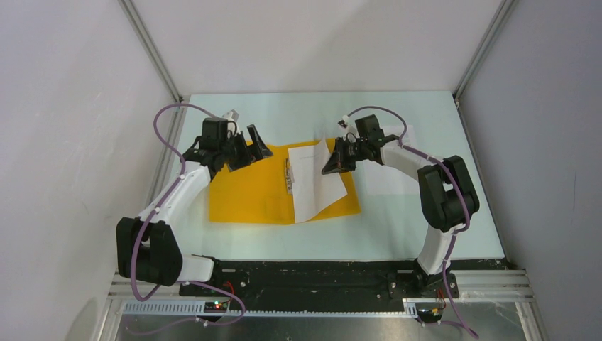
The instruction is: Put the files into the folder
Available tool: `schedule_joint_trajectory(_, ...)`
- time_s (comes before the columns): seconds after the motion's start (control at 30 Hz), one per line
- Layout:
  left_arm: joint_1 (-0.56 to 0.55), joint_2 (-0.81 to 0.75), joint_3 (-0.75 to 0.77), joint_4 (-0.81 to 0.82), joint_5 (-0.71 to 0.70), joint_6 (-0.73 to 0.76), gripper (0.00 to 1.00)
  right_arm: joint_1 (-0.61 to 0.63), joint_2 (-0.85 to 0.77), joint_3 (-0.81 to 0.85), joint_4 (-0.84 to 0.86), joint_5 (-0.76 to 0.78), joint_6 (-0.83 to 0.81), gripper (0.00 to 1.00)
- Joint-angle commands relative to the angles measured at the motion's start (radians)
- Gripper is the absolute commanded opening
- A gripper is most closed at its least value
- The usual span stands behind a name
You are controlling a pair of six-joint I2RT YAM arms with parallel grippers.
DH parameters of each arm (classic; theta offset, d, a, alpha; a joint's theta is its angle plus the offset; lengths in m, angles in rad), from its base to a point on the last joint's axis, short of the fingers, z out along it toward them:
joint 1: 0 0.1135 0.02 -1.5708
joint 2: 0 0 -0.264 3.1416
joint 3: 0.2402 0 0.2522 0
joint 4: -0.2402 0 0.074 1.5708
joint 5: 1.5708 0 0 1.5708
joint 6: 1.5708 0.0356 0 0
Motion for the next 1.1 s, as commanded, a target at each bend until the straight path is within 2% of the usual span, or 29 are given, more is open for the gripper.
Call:
schedule_joint_trajectory(0.0, -0.001, -0.031, -0.005, 0.018, -0.005, 0.002, 0.99, 0.004, -0.02, -0.001, 0.018, -0.055, -0.154, 0.0)
schedule_joint_trajectory(0.1, -0.001, -0.029, -0.003, 0.018, -0.005, 0.002, 0.99, 0.012, -0.057, -0.012, -0.015, -0.08, -0.304, 0.0)
schedule_joint_trajectory(0.27, -0.001, -0.018, 0.002, 0.017, -0.003, 0.003, 0.99, 0.011, -0.106, -0.076, 0.046, -0.105, -0.338, 0.0)
schedule_joint_trajectory(0.63, -0.001, -0.006, 0.014, 0.018, -0.003, 0.01, 0.98, -0.029, -0.153, -0.121, 0.184, -0.136, -0.212, 0.0)
schedule_joint_trajectory(0.87, -0.001, -0.006, 0.006, 0.018, -0.006, 0.016, 0.98, -0.071, -0.14, -0.121, 0.364, -0.249, 0.077, 0.0)
schedule_joint_trajectory(1.07, 0.001, 0.0, 0.012, 0.018, -0.009, 0.025, 0.98, -0.064, -0.099, -0.121, 0.306, -0.226, 0.048, 0.0)
